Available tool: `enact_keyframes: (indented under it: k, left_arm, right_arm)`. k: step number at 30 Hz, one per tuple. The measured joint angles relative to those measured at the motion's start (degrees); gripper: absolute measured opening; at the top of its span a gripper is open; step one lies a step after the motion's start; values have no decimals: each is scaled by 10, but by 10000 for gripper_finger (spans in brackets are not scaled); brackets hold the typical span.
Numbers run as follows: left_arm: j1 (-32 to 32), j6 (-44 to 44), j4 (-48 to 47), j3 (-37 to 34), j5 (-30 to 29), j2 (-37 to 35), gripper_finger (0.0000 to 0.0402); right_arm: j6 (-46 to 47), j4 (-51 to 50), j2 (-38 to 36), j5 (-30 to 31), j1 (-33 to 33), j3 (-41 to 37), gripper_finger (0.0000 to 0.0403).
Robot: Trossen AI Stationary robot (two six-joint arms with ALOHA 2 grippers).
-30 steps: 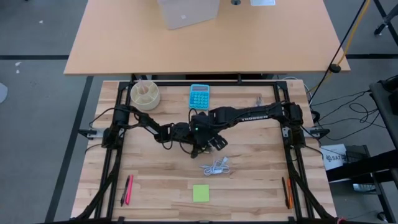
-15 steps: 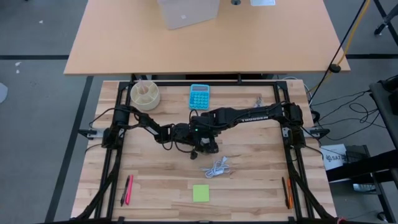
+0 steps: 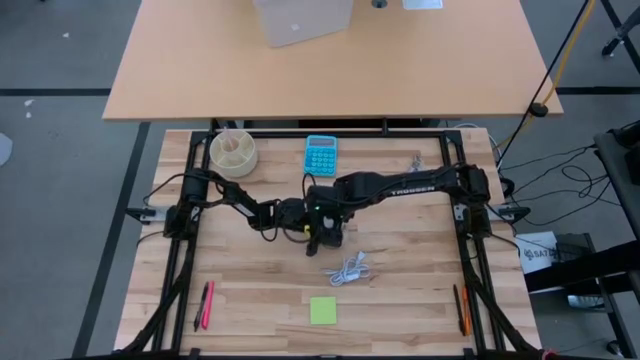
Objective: Screw lightbulb
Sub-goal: Remove the lightbulb from the lamp
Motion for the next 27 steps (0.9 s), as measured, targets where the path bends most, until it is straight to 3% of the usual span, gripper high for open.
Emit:
enact_keyframes:
  k: [11,19,27]
  left_arm:
    - [0,0,0,0,-3,0,197]
    - [1,-2,1,0,-3,0,197]
    - [0,-2,1,0,-4,0,197]
  right_arm:
    - [169,-25,-17,2,0,0,357]
    - [173,-8,-14,-1,-2,0,351]
    - [149,-9,-14,-14,-3,0,283]
